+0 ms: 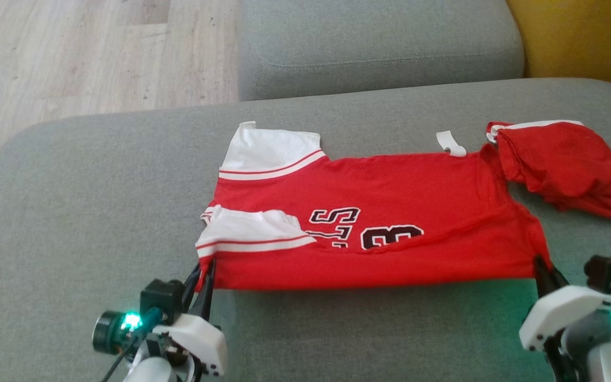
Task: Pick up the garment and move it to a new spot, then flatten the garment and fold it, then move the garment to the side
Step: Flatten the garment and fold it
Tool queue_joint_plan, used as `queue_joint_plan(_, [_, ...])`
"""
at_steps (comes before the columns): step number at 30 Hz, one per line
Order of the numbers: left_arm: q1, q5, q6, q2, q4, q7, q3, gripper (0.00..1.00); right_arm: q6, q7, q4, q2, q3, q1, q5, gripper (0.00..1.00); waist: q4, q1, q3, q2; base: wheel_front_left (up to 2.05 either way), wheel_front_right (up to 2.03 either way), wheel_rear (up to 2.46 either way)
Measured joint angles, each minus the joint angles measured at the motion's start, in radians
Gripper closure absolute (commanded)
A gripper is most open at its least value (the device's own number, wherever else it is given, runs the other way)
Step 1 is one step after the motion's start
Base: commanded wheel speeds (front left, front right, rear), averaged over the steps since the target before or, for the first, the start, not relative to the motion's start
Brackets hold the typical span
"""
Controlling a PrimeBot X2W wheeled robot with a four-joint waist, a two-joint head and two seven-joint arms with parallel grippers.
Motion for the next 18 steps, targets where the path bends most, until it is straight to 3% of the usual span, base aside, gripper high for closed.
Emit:
queue_joint_plan(5, [0.022,0.000,0.007,0.011,-0.031,0.029,-0.009,1.00,0.000,0.009,-0.060,0.001,0.008,0.044,0.034,1.00,-0.010,0.0001,0.008,0.0000,0.00,0.00,0.00])
queue_joint_plan(6, [0.024,0.000,0.009,0.012,-0.036,0.032,-0.010,1.00,0.000,0.007,-0.064,0.002,0.007,0.048,0.040,0.76,-0.012,0.0001,0.010,0.0000,0.00,0.00,0.00])
queue_joint_plan(7, [0.025,0.000,0.009,0.014,-0.039,0.034,-0.010,1.00,0.000,0.000,-0.070,0.002,0.007,0.050,0.042,0.00,-0.013,0.0001,0.012,0.0000,0.00,0.00,0.00])
queue_joint_plan(8, [0.025,0.000,0.011,0.015,-0.042,0.032,-0.010,0.63,0.000,-0.012,-0.075,0.002,0.007,0.051,0.051,0.00,-0.015,0.0001,0.014,0.0000,0.00,0.00,0.00])
queue_joint_plan(9, [0.025,0.000,0.019,0.015,-0.047,0.030,-0.010,0.05,0.000,-0.025,-0.080,0.002,0.007,0.051,0.061,0.00,-0.016,0.0001,0.016,0.0000,0.00,0.00,0.00])
queue_joint_plan(10, [0.025,0.000,0.026,0.015,-0.049,0.021,-0.008,0.00,0.000,-0.044,-0.088,0.003,0.003,0.050,0.066,0.00,-0.017,0.0001,0.018,0.0000,0.00,0.00,0.00])
queue_joint_plan(18, [0.000,-0.010,0.058,0.018,-0.084,-0.078,0.036,0.00,0.000,-0.229,-0.126,0.002,-0.004,0.020,0.098,0.00,-0.038,0.0002,0.054,0.0000,0.00,0.00,0.00])
